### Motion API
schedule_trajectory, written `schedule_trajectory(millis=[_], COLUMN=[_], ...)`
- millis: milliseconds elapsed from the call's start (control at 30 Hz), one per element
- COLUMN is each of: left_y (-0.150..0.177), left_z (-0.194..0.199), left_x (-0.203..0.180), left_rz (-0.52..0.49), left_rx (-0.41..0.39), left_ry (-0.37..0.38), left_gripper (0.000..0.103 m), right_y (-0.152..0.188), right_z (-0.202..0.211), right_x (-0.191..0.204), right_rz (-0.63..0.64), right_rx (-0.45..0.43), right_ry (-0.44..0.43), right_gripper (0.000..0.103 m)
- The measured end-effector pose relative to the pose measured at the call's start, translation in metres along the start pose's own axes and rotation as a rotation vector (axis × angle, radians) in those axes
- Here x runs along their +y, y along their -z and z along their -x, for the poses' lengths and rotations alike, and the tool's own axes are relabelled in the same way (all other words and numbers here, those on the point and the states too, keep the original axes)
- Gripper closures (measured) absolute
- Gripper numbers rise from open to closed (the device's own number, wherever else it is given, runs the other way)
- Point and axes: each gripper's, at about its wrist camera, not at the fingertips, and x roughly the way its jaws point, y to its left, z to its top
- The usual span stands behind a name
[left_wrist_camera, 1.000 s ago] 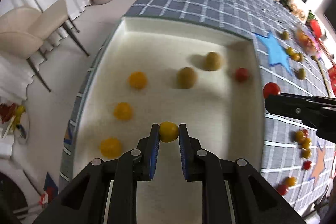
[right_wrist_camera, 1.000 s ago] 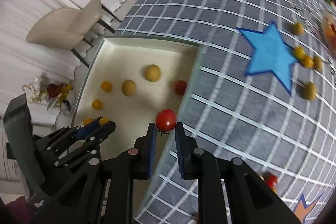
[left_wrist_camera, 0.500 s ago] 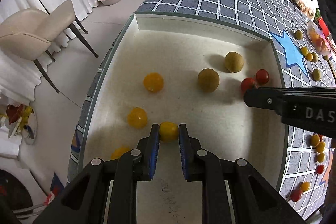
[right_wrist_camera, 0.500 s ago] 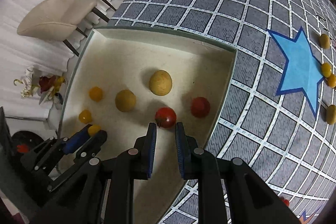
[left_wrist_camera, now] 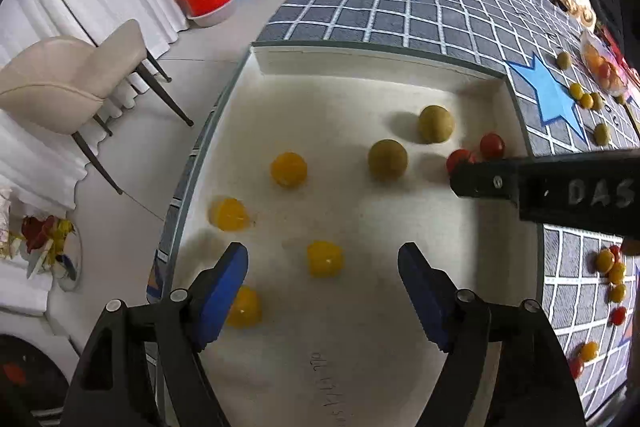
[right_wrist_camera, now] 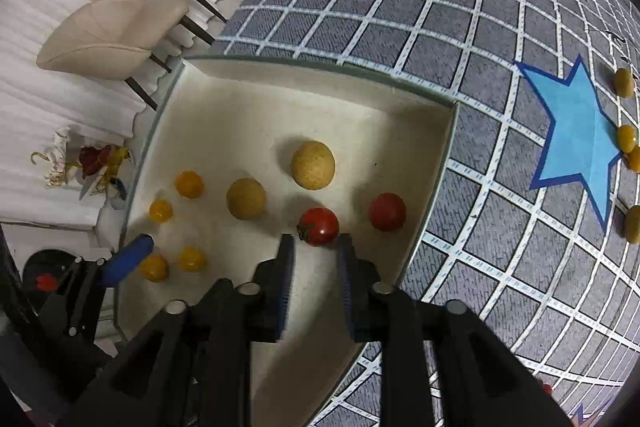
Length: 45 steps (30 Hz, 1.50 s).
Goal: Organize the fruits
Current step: 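Lower both tomatoes into the white tray and open both tools, then move both tools back to the tomato cluster on the tablecloth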
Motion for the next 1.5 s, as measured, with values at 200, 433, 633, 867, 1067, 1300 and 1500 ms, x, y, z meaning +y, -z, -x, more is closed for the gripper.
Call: schedule_trajectory(millis=[200,433,633,867,1067,1300,1500], left_y=[0.000,-0.005,-0.006,-0.001,0.007,0.017,0.015], left_z=[0.007,0.021,0.037,0.047,0.040,0.027,0.018], left_x=[-0.012,-0.037,-0.081,-0.139,-0.175,-0.201,-0.213], left_rz=[-0.044,-0.130,-0.250,-0.375,-0.450,-0.520,-0.531], left_rx=[0.014,-0.005,-0.030,-0.023,0.014,0.046,0.054], left_ry=[0.009,0.038,0.092,0.178,0.239,0.263,0.262], left_gripper=[0.024,0.024,0.024,0.024,0.024,0.024,0.024], right_y=[0.004,0.032,0.085,0.147,0.184,0.202,0.215], right_z=[0.033,0.073,0.101,0.115,0.112,0.107,0.101], right_x=[-0.008,-0.054,-0.104,-0.147,-0.165,-0.168,-0.167], right_rz=[-0.041,-0.144,-0.235,-0.324,-0.378,-0.377,-0.363], right_rx=[-0.076,-0.140,-0.145,-0.112,-0.089,-0.083,-0.075], right_ry=[-0.062,-0.013,0.072,0.151,0.165,0.177,0.169], right_gripper=[0.027,0.024,0.024,0.024,0.025,0.026,0.042])
